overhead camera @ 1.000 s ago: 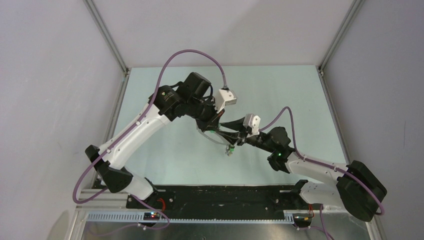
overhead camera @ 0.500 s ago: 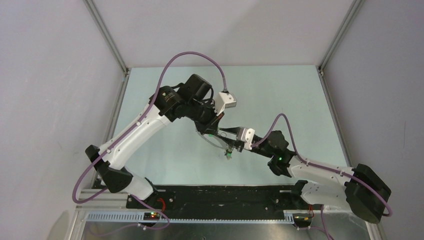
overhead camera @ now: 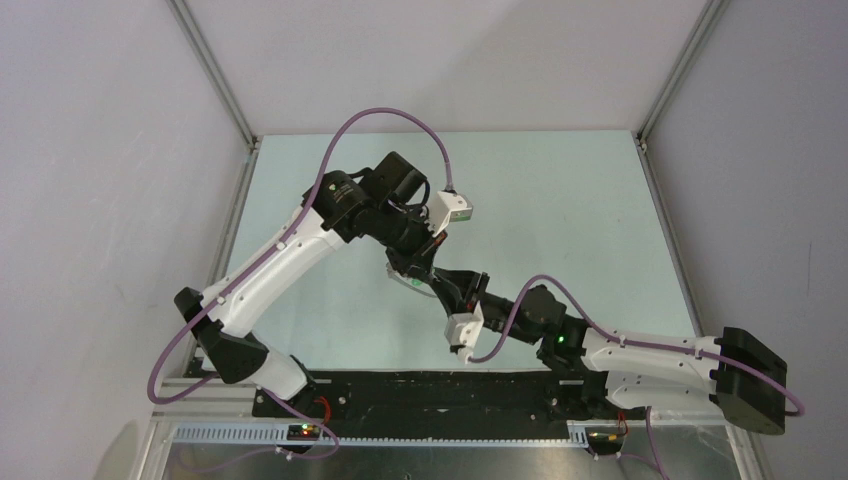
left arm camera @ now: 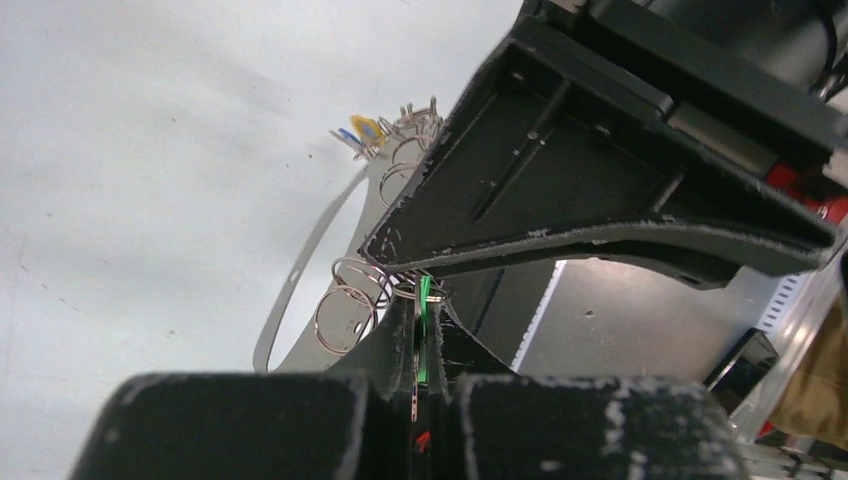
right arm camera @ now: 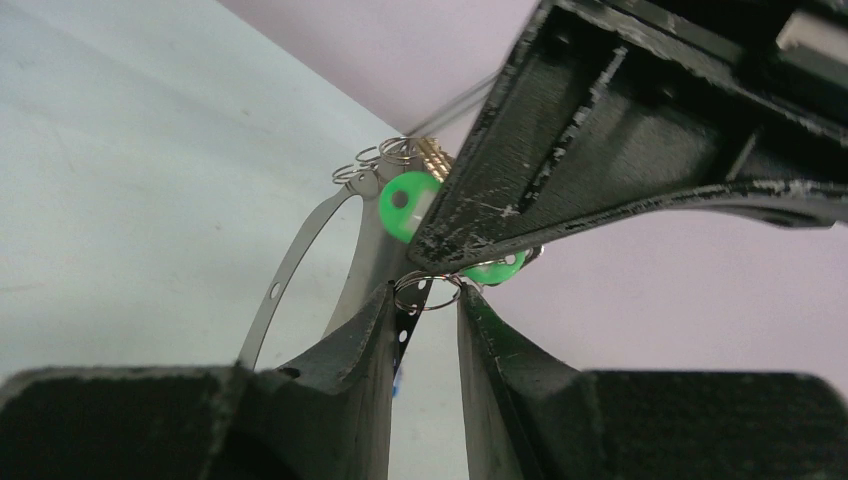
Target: Remove the keys from the keyring
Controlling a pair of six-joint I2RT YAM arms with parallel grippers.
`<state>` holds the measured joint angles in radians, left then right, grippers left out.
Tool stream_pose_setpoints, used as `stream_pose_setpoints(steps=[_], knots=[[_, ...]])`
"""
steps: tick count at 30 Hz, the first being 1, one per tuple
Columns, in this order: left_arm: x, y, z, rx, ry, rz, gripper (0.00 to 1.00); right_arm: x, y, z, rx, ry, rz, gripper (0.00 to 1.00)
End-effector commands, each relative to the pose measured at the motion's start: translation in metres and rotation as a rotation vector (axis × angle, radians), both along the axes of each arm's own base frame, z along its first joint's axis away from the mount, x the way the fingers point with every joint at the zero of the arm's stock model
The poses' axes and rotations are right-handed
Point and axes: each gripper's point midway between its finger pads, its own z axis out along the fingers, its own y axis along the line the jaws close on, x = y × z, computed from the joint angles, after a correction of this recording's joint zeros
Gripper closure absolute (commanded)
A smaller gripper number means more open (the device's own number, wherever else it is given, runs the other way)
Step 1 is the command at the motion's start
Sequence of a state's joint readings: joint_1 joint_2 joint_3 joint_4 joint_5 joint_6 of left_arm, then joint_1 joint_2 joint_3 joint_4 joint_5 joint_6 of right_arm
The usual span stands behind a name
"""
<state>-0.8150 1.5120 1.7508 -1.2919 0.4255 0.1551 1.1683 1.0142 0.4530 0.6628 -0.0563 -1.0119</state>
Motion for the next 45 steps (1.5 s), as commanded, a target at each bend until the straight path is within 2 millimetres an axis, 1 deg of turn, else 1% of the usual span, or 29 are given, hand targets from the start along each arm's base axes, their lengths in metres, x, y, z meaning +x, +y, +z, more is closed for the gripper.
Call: stream_pose_setpoints(steps=[1,3,4,5,6,7,8,9,10,11,12,13,14,15,16,17,18,19,20,21,22,23,24,25,29,32,33,36,45], knots=[[0.041,-0.017,0.038,-0.134,-0.154,0.078,1.0,-0.022,0.013,-0.019,-0.132,-0.191,0.008,0.94],[0.044,-0.017,0.041,-0.139,-0.155,0.09,1.0,-0.024,0.015,-0.024,-0.146,-0.216,0.002,0.92],[0.045,-0.016,0.042,-0.141,-0.159,0.093,1.0,-0.024,0.015,-0.021,-0.129,-0.215,0.0,0.91],[0.045,-0.016,0.042,-0.142,-0.16,0.093,1.0,-0.026,0.015,-0.022,-0.123,-0.2,0.006,0.88],[0.045,-0.015,0.043,-0.142,-0.162,0.093,1.0,-0.026,0.015,-0.022,-0.117,-0.193,0.01,0.84],[0.044,-0.016,0.042,-0.143,-0.164,0.087,1.0,-0.026,0.014,-0.023,-0.101,-0.163,0.014,0.71],[0.042,-0.015,0.042,-0.145,-0.159,0.08,1.0,-0.02,0.012,-0.019,-0.075,-0.143,0.001,0.67],[0.041,-0.016,0.042,-0.146,-0.161,0.07,1.0,-0.021,0.011,-0.018,-0.037,-0.079,0.016,0.61],[0.039,-0.015,0.041,-0.146,-0.158,0.062,1.0,-0.013,0.006,-0.015,-0.013,-0.044,-0.004,0.58],[0.039,-0.015,0.04,-0.146,-0.161,0.056,1.0,-0.018,0.006,-0.01,0.042,0.04,0.044,0.53],[0.038,-0.014,0.039,-0.145,-0.159,0.05,1.0,-0.008,0.0,-0.008,0.065,0.084,0.032,0.5],[0.037,-0.014,0.038,-0.143,-0.162,0.042,1.0,-0.017,0.0,-0.002,0.115,0.171,0.102,0.44],[0.036,-0.013,0.037,-0.143,-0.162,0.039,1.0,-0.008,-0.007,-0.001,0.131,0.215,0.098,0.41],[0.036,-0.013,0.037,-0.142,-0.164,0.035,1.0,-0.018,-0.007,0.005,0.164,0.286,0.176,0.35],[0.036,-0.013,0.036,-0.141,-0.165,0.033,1.0,-0.01,-0.013,0.008,0.187,0.318,0.171,0.33],[0.036,-0.013,0.036,-0.141,-0.166,0.032,1.0,-0.015,-0.014,0.011,0.213,0.381,0.208,0.29],[0.037,-0.013,0.036,-0.14,-0.167,0.031,1.0,-0.01,-0.018,0.015,0.236,0.397,0.205,0.28],[0.037,-0.013,0.036,-0.14,-0.168,0.03,1.0,-0.01,-0.019,0.016,0.256,0.447,0.216,0.26],[0.037,-0.014,0.037,-0.141,-0.169,0.029,1.0,-0.007,-0.021,0.019,0.273,0.456,0.22,0.26],[0.038,-0.013,0.037,-0.14,-0.17,0.031,1.0,-0.007,-0.022,0.02,0.294,0.51,0.231,0.26],[0.038,-0.014,0.036,-0.138,-0.172,0.031,1.0,-0.002,-0.025,0.025,0.313,0.521,0.235,0.27],[0.039,-0.014,0.036,-0.138,-0.172,0.031,1.0,-0.002,-0.025,0.027,0.336,0.578,0.248,0.28],[0.038,-0.014,0.037,-0.14,-0.171,0.029,1.0,0.003,-0.027,0.028,0.343,0.604,0.247,0.29],[0.038,-0.014,0.036,-0.14,-0.171,0.028,1.0,0.004,-0.027,0.029,0.358,0.654,0.257,0.3],[0.037,-0.015,0.038,-0.146,-0.171,0.022,1.0,0.018,-0.032,0.033,0.396,0.747,0.267,0.32],[0.037,-0.016,0.038,-0.148,-0.174,0.015,1.0,0.023,-0.031,0.034,0.415,0.839,0.294,0.35],[0.037,-0.016,0.038,-0.147,-0.174,0.014,1.0,0.028,-0.032,0.034,0.421,0.855,0.29,0.36],[0.036,-0.016,0.038,-0.148,-0.174,0.01,1.0,0.03,-0.029,0.041,0.429,0.916,0.32,0.37],[0.036,-0.016,0.039,-0.148,-0.178,0.008,1.0,0.03,-0.019,0.046,0.403,1.003,0.382,0.35]])
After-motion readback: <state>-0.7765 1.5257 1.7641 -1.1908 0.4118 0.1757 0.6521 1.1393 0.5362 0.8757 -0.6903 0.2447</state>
